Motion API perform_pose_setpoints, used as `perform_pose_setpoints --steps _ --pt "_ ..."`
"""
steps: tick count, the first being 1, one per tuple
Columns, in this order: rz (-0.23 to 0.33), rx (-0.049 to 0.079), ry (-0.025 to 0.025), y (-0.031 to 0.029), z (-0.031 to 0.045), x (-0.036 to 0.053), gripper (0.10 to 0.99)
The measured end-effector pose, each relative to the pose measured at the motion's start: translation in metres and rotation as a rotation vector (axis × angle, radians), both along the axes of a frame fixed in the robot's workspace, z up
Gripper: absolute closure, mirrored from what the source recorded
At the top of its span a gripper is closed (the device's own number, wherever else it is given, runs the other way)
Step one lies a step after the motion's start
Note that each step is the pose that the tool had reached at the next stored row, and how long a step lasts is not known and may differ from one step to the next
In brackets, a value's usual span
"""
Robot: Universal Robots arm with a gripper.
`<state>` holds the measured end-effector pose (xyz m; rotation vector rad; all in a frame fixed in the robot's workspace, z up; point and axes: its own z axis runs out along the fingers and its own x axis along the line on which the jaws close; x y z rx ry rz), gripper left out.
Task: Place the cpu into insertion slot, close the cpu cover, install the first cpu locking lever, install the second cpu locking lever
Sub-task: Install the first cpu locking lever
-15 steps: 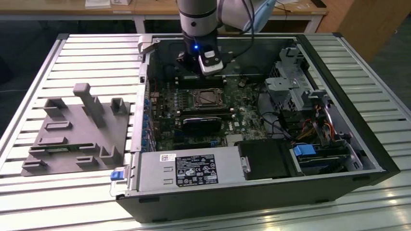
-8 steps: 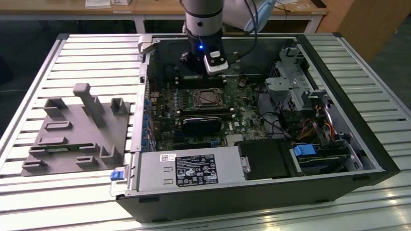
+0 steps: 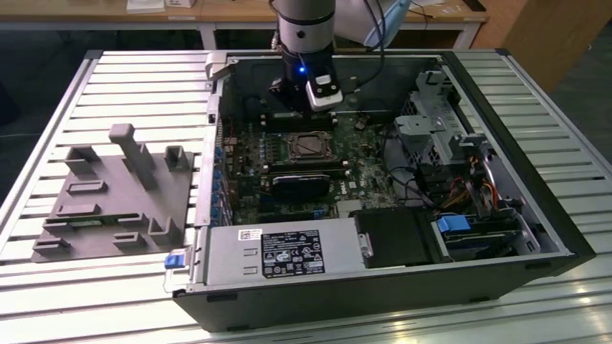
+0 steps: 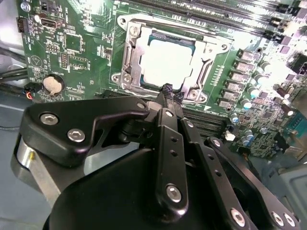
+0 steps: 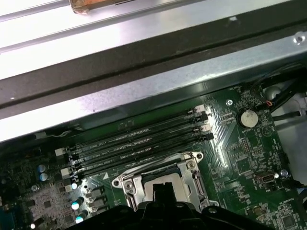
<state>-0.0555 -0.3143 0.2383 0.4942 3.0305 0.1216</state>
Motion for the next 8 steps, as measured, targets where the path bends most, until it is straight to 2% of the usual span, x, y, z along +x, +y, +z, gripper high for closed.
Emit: perform_pose_setpoints --steps 8 --pt "0.009 -0.001 0.0000 -0.0068 0.0000 0.0000 0.984"
